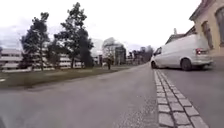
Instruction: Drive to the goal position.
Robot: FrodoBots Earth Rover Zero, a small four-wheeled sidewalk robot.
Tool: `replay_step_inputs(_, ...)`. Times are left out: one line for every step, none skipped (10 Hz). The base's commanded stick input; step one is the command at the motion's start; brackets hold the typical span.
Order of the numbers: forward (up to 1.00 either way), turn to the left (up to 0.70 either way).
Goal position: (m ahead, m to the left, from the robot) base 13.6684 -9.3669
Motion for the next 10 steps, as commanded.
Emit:
replay_step_inputs(0.70, 0.00)
replay_step_inputs(0.70, 0.00)
replay_step_inputs(0.70, 0.00)
replay_step_inputs(0.72, 0.00)
replay_step_inputs(0.85, 0.00)
replay_step_inputs(0.85, 0.00)
replay_step_inputs(0.85, 0.00)
replay_step_inputs(0.85, 0.00)
replay_step_inputs(0.85, 0.00)
replay_step_inputs(0.85, 0.00)
